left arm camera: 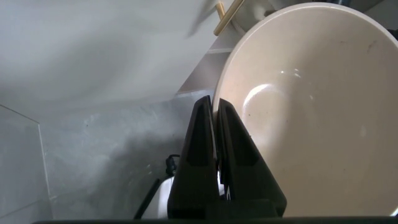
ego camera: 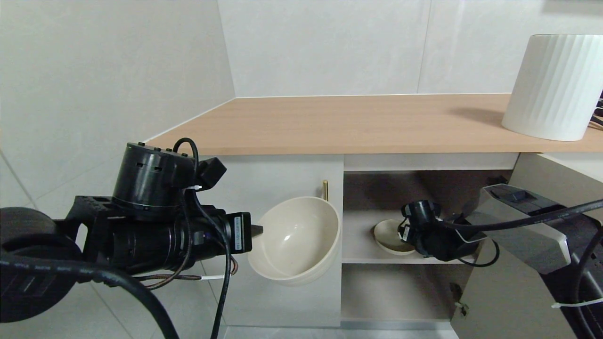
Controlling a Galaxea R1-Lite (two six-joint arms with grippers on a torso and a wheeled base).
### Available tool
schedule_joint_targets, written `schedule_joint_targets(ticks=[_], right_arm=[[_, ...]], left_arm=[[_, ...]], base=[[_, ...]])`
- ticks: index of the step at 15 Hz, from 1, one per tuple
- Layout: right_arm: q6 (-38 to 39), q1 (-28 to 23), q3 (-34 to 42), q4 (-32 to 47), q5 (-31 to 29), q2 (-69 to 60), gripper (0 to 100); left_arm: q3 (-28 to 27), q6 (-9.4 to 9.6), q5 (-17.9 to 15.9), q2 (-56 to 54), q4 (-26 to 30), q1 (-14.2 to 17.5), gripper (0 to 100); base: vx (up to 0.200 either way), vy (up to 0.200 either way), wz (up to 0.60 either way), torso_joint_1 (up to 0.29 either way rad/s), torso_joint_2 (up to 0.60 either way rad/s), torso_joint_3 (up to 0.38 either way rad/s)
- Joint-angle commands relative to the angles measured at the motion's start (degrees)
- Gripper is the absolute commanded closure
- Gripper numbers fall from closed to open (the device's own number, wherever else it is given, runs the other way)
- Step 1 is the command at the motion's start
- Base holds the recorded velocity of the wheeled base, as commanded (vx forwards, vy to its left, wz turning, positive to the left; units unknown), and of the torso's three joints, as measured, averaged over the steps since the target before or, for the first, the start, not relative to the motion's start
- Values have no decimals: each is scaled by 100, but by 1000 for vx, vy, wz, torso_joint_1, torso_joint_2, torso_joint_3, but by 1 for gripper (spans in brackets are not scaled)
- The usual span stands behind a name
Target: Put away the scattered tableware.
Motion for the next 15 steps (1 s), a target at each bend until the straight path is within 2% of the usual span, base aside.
schedule_joint_targets(ticks=[1,3,5,7,8,10,11,14,15], right_arm=[[27,46,136,-4,4,-205,0],[79,195,795,5,100,-935,0],[44,476,1692,40,681,-2095,0],[-123,775,2184,515,1507,-3264,0],[-140,977,2254,1104,1753,-3870,0],[-167,1294,2254,1904,2043,-4600,0],[-193,1610,2228,2501,2430,-5145,0],[-219,2137,2254,2993,2588,-5391,0],[-255,2331,2272,3055,2588,-5373,0]], left_arm=[[1,-3,-9,76,-4,1,100],[-16,14,62,348,-4,1,100],[-52,67,387,665,-4,-113,100],[-60,339,694,963,32,-289,100],[-43,445,897,1122,40,-403,100],[-34,541,1125,1368,40,-570,100],[-43,621,1371,1561,40,-755,100],[-25,629,1582,1649,40,-1212,100],[-25,621,1582,1649,40,-1265,100]], base=[[0,0,0,0,0,0],[0,0,0,0,0,0],[0,0,0,0,0,0],[0,0,0,0,0,0],[0,0,0,0,0,0],[0,0,0,0,0,0],[0,0,0,0,0,0],[0,0,0,0,0,0],[0,0,0,0,0,0]])
